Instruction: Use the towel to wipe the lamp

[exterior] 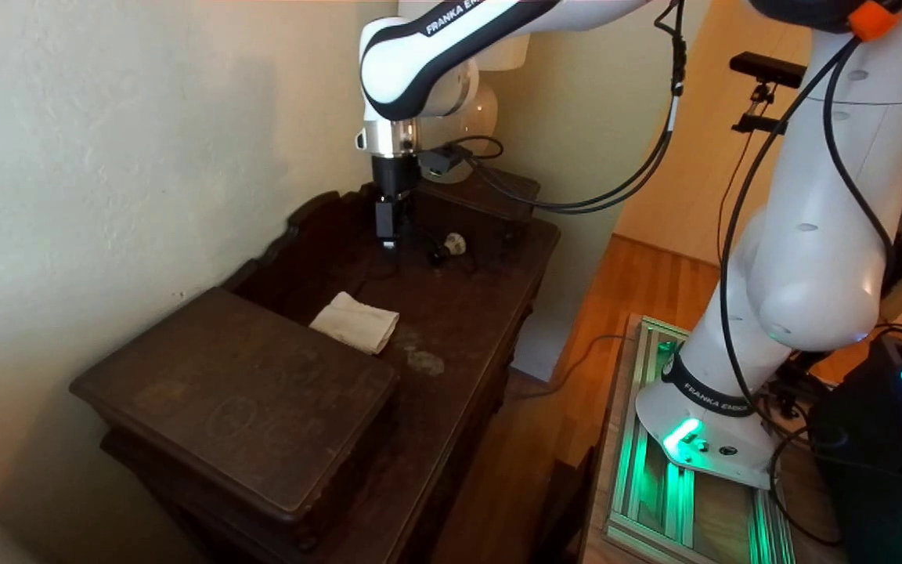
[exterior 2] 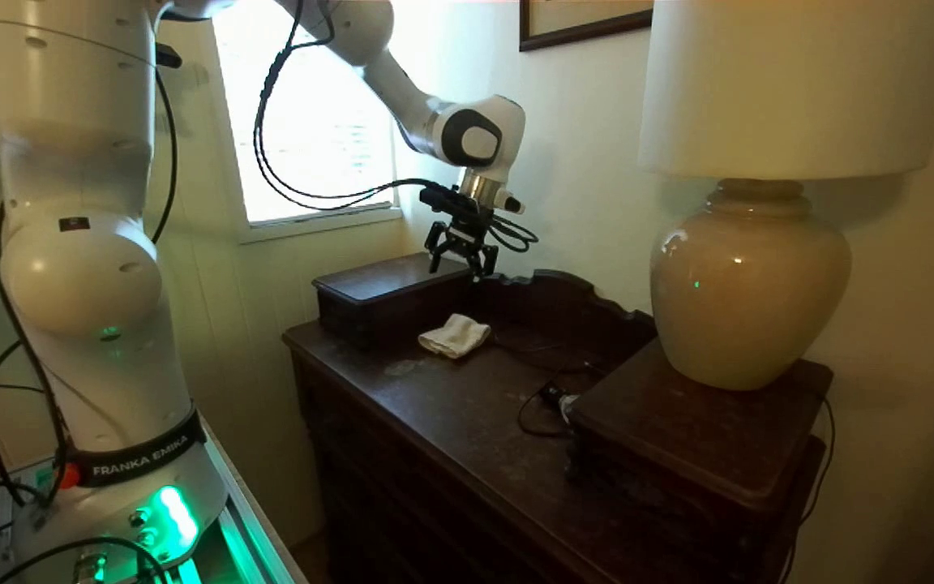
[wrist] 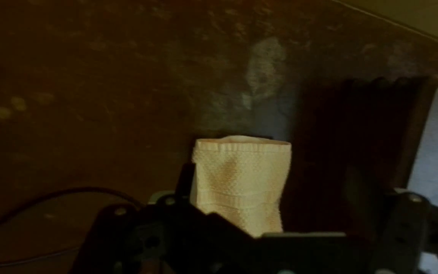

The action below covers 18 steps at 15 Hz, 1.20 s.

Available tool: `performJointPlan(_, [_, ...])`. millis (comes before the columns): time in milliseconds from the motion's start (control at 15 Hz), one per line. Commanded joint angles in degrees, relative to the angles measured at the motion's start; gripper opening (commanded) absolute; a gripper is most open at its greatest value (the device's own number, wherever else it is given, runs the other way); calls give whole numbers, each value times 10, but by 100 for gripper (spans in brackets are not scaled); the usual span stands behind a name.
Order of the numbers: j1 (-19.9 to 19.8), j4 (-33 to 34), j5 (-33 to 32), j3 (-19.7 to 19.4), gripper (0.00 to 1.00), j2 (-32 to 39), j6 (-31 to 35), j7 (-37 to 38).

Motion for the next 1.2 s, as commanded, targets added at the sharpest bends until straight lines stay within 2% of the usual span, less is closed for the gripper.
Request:
performJointPlan(0, [-7,15,5,14,100,13,-4,-7])
performJointPlan(400, [-11,35,8,18,100,29,-10,-21])
performJointPlan(733, [-5,64,-7,12,100,97,40,39])
performJointPlan(867, [-7,71,1,18,100,125,53,42])
performJointPlan(1133, [7,101,-29,19,100,175,80,73])
